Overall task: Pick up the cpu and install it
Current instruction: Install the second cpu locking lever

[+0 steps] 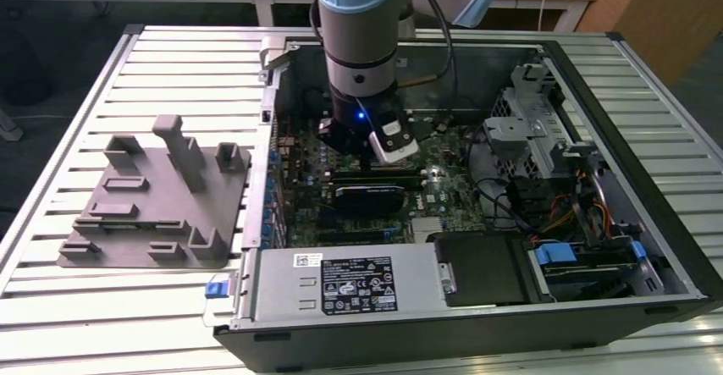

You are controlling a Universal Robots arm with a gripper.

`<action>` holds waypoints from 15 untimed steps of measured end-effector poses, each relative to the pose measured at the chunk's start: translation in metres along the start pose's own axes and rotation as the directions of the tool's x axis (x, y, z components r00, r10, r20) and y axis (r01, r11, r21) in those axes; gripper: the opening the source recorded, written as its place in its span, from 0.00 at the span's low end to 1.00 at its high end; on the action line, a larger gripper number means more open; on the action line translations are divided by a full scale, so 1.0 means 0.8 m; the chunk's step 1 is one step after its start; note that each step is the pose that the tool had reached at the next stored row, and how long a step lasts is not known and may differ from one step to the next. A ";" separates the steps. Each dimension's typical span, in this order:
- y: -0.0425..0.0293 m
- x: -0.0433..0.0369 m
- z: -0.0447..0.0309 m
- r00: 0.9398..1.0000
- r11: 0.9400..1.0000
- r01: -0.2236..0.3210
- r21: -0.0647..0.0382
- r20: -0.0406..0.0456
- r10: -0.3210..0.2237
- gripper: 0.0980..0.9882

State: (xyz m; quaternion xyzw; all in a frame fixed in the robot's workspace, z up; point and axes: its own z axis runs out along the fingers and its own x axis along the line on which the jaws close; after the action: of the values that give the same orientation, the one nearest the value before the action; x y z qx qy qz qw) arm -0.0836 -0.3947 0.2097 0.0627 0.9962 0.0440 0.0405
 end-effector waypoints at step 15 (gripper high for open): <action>-0.0175 0.010 0.0061 1.000 0.995 0.006 -0.102 -0.013 -0.008 0.01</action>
State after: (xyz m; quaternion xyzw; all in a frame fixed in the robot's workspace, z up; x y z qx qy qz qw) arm -0.0931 -0.4071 0.2029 0.0567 0.9932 0.0950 0.0371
